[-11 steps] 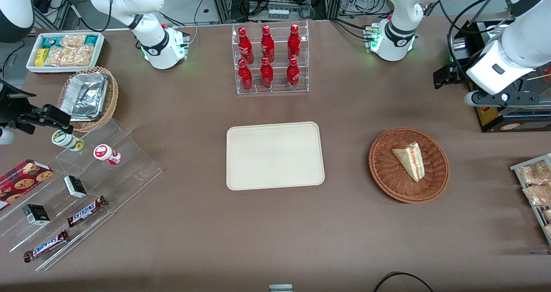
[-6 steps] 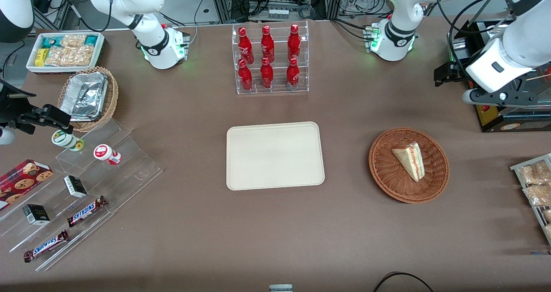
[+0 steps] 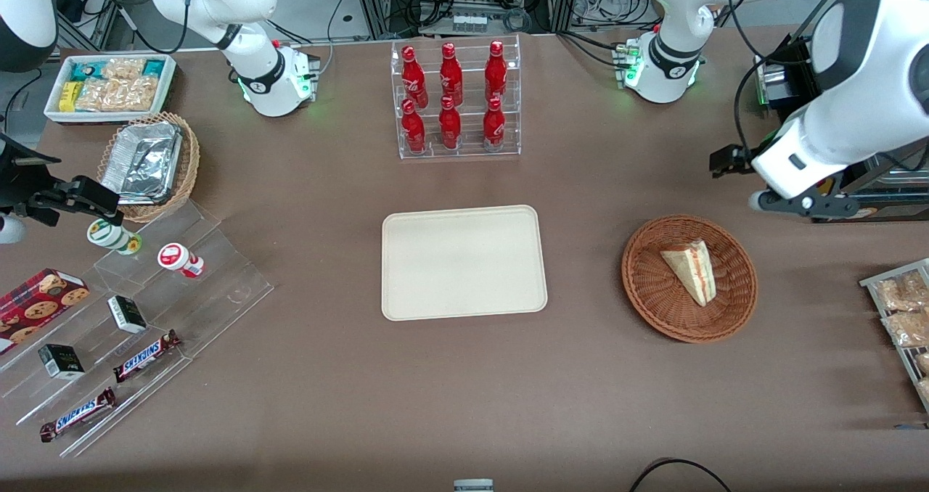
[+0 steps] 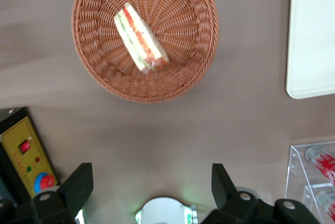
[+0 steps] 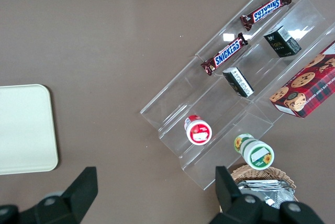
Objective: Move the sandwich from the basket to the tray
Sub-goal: 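Move the left gripper over the wicker basket above the sandwich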
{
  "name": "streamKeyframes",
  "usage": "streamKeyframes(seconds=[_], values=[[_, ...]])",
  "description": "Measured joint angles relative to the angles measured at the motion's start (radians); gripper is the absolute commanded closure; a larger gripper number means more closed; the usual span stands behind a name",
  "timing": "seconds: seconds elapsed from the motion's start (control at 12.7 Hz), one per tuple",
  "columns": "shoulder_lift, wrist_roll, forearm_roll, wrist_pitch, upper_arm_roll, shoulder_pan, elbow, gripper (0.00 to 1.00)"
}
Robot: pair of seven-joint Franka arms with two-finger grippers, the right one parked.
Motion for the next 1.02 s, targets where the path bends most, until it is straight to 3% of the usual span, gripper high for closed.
streamKeyframes(seconds=[0.63, 1.02], values=[[0.048, 0.002, 0.0, 0.44, 0.013, 0.025, -0.269, 0.0], [0.104, -0.026, 0.0, 0.581, 0.017, 0.03, -0.316, 0.0]])
